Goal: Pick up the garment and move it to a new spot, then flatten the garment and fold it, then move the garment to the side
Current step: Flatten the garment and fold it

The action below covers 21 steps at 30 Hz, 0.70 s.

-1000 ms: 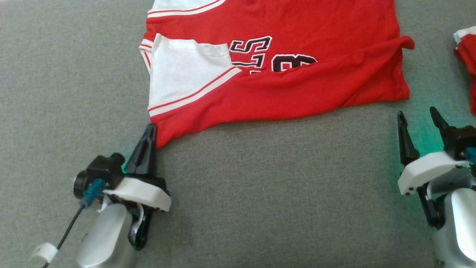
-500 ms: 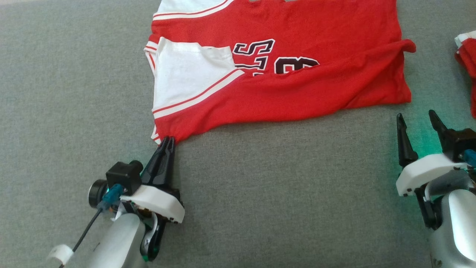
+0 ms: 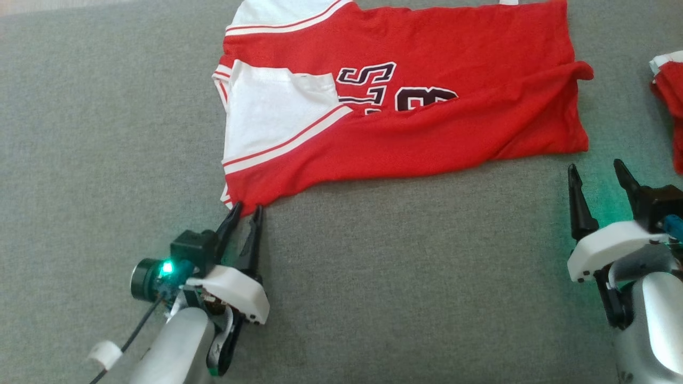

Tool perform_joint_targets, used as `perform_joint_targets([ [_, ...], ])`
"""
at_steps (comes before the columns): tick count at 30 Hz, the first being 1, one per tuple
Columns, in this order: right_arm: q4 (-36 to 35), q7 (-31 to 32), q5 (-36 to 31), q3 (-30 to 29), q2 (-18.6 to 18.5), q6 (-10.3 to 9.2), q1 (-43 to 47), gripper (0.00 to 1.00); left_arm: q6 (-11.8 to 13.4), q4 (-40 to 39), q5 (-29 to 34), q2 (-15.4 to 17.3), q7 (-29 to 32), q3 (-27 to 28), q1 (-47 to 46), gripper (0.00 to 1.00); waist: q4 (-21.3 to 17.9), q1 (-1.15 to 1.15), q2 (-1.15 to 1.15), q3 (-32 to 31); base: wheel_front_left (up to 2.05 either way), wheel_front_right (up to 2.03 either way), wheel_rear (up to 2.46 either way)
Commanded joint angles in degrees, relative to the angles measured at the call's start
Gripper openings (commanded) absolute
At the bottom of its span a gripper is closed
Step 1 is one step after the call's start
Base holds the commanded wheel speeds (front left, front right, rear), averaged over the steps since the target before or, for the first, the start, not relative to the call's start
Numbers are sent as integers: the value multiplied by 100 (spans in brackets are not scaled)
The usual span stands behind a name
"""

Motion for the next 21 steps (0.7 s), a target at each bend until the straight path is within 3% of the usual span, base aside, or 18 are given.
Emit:
perform_joint_targets([
  [1, -158, -15, 53, 108, -48, 20, -52, 100, 139, 44, 83, 246, 110, 147, 66, 47, 3, 0, 0, -14, 0, 0, 0],
  [2, -157, -14, 57, 119, -41, 20, -48, 100, 167, 47, 121, 262, 123, 124, 56, 67, 2, 0, 0, -23, 0, 0, 0],
  [3, -156, -10, 62, 129, -37, 20, -44, 100, 205, 51, 159, 278, 136, 106, 45, 70, 0, 0, 0, -32, 0, 0, 0],
  [4, -156, -7, 68, 138, -34, 20, -40, 100, 243, 60, 211, 304, 166, 77, 32, 66, -3, 0, 0, -40, 0, 0, 0],
  [5, -144, -14, 81, 145, -43, 20, -36, 100, 277, 67, 267, 334, 194, 45, 19, 55, -4, 0, 0, -48, 0, 0, 0],
  [6, -129, -21, 95, 152, -53, 20, -37, 100, 315, 74, 312, 364, 214, 25, 11, 37, -5, 0, 0, -55, 0, 0, 0],
  [7, -121, -26, 106, 158, -58, 20, -34, 100, 342, 85, 363, 403, 240, -3, 6, 0, -8, 0, 0, -64, 0, 0, 0],
  [14, -33, 6, 211, 141, -81, 20, -10, 100, 443, -139, 647, 661, -121, -88, -104, 0, 128, 0, 0, -144, 0, 0, 0],
  [21, 401, 172, 746, 199, -200, 20, -373, 100, 407, -305, 743, 803, -324, -130, -273, 0, 269, 0, 0, -134, 0, 0, 0],
])
